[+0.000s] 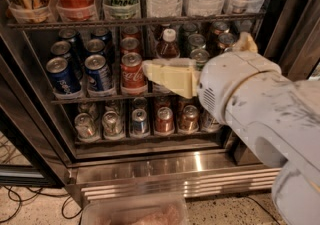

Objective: Pick water bottle from top shelf of fridge

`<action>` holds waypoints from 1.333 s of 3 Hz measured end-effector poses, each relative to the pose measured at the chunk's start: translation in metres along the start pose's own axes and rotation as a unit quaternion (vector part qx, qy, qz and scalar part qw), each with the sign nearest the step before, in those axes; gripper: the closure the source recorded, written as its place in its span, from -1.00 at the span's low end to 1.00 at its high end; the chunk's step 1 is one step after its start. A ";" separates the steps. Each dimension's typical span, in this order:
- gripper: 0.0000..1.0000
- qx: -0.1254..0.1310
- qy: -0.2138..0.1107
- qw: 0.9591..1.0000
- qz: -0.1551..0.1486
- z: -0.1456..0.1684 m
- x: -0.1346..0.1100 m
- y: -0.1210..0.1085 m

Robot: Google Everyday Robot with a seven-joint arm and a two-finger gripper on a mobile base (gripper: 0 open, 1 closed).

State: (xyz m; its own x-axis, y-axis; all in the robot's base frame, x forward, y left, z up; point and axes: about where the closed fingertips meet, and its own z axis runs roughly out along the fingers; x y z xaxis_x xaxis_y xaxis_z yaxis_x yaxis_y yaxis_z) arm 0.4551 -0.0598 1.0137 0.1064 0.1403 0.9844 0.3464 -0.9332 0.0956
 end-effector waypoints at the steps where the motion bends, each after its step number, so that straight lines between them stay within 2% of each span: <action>1: -1.00 -0.002 0.044 0.998 -0.054 0.001 0.030 0.005; 2: -1.00 -0.013 0.077 0.992 -0.098 0.010 0.037 0.012; 3: -1.00 -0.001 0.100 0.987 -0.130 0.033 0.031 -0.003; 4: -1.00 0.014 0.119 0.982 -0.146 0.051 0.029 -0.021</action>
Offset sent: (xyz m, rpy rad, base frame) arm 0.0489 0.0533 0.0124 -0.2078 -0.3400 0.1357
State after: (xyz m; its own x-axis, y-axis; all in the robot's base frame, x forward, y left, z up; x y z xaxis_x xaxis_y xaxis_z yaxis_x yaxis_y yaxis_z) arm 0.4989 -0.0195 1.0329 -0.2213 0.3156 0.9227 0.3564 -0.8545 0.3778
